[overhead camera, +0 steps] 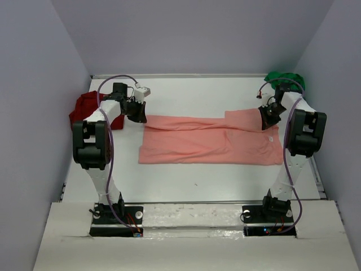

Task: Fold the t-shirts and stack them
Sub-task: Fold the tshirt

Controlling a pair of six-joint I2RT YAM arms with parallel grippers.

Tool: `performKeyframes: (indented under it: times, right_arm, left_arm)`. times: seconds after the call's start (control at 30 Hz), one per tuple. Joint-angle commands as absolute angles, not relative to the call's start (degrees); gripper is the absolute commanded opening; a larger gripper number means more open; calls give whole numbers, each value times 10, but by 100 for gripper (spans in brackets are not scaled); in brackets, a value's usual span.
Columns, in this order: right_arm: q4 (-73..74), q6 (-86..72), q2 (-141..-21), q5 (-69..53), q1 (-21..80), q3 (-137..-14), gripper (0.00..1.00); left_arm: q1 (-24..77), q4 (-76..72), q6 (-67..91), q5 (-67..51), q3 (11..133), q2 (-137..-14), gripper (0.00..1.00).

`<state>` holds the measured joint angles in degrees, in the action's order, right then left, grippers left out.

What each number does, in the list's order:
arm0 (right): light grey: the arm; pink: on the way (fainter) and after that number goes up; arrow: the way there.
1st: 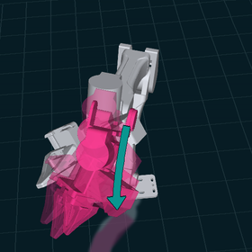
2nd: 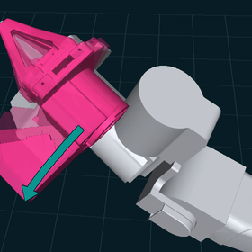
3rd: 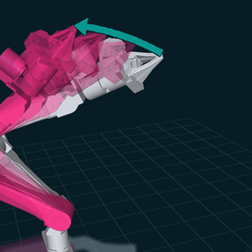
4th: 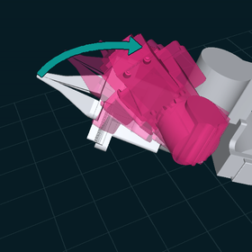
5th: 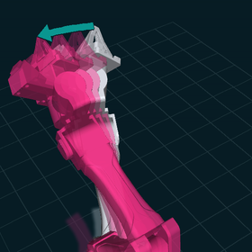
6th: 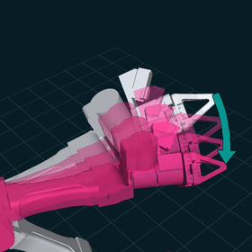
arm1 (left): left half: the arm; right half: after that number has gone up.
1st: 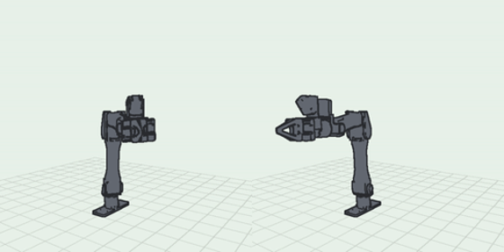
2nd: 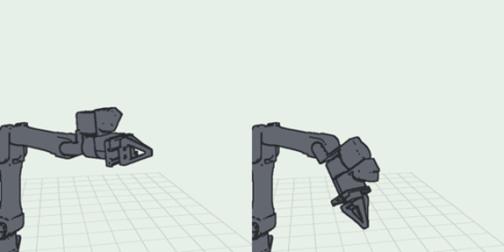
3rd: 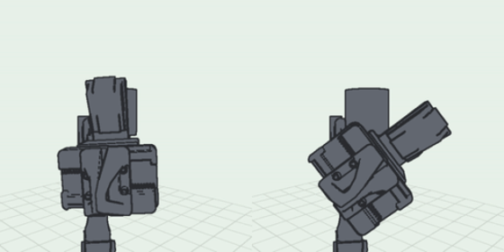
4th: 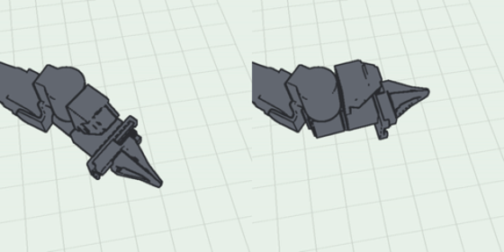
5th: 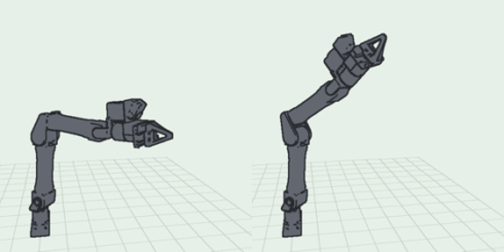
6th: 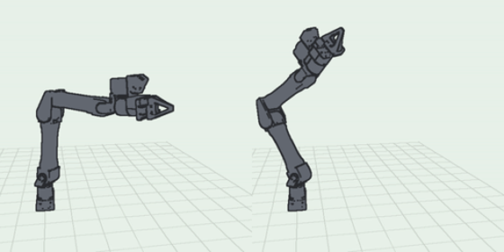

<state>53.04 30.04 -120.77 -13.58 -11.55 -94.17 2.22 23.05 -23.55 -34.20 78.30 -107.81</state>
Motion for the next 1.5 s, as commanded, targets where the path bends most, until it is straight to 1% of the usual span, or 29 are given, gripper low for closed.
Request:
performKeyframes:
  times: [0.0, 0.2, 0.47, 0.73, 1.0, 1.17, 1.47]
  right_arm:
    - [530, 307, -1196, -143, -117, -938, 0]
    - [533, 313, -1196, -132, -117, -938, 0]
    - [531, 315, -1205, -123, -117, -936, 0]
    - [533, 318, -1210, -112, -112, -939, 0]
    - [533, 323, -1214, -105, -112, -933, 0]
    - [536, 326, -1216, -108, -112, -935, 0]
    - [530, 333, -1213, -101, -112, -930, 0]
  left_arm:
    - [24, 250, -243, -336, 779, -1089, 0]
    - [27, 247, -237, -316, 787, -1086, 0]
    - [43, 229, -229, -270, 768, -1079, 0]
    - [46, 238, -236, -267, 780, -1092, 0]
    - [67, 228, -233, -200, 774, -1097, 0]
    - [83, 217, -238, -135, 770, -1099, 0]
    - [119, 217, -243, -67, 773, -1125, 0]
